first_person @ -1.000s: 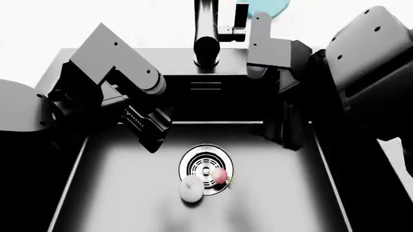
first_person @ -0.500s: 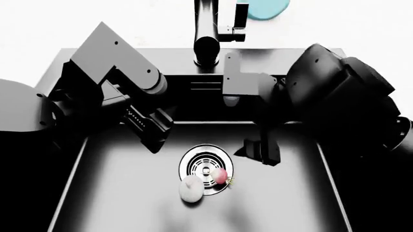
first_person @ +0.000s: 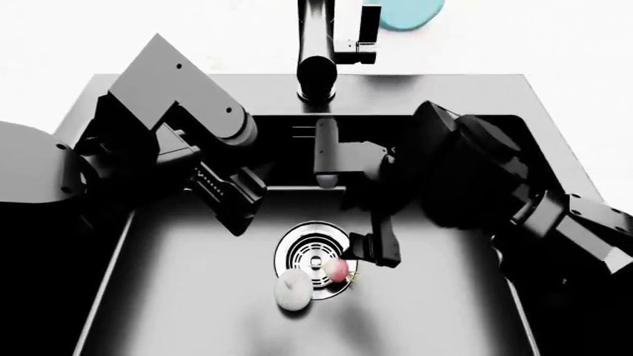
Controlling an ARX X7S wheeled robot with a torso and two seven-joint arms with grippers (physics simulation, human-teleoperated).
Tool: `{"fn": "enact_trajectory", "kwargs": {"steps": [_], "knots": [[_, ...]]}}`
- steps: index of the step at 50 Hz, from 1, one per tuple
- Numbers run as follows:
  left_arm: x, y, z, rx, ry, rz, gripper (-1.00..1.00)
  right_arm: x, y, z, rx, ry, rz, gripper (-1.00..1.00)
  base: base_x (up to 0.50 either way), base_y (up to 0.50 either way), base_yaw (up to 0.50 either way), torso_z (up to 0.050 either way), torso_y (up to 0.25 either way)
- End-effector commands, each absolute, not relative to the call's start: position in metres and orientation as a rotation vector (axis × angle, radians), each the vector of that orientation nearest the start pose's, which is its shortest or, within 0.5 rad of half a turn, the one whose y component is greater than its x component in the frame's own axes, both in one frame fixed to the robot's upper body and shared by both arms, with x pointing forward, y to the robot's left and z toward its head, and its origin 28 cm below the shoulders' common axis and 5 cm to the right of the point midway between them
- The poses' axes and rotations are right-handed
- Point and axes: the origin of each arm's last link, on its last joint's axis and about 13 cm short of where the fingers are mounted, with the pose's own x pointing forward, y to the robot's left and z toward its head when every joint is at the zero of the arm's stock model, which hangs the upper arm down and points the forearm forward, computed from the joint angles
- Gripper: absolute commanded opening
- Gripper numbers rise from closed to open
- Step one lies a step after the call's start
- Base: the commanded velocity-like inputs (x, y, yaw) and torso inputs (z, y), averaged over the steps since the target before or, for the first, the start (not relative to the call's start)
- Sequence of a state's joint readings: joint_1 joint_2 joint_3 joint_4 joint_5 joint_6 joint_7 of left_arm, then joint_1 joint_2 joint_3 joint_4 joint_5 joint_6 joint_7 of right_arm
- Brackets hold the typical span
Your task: Pick up the fruits and vegetables and place them in the sink. Turn on the sink faucet to wash them. Then turn the sink off and put them in the tray.
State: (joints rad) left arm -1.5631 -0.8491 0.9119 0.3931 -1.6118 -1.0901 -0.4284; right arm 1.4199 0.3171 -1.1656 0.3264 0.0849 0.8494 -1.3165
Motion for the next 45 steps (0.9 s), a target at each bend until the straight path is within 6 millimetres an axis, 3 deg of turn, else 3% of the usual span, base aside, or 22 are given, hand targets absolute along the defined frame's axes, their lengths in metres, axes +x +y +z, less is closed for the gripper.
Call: {"fn": "enact_trajectory", "kwargs": {"steps": [1,45], "knots": [[0.240,0.236,0.314,0.473,0.222,-0.576,1.00,0.390,-0.079,0.253,-0.956,0.794,1.290,1.00,0.00,0.00,0.00,0.000,0.000],[0.240,0.234,0.313,0.475,0.220,-0.589,1.00,0.407,-0.064,0.191,-0.947,0.937,1.284,1.00,0.00,0.00,0.00,0.000,0.000]]}}
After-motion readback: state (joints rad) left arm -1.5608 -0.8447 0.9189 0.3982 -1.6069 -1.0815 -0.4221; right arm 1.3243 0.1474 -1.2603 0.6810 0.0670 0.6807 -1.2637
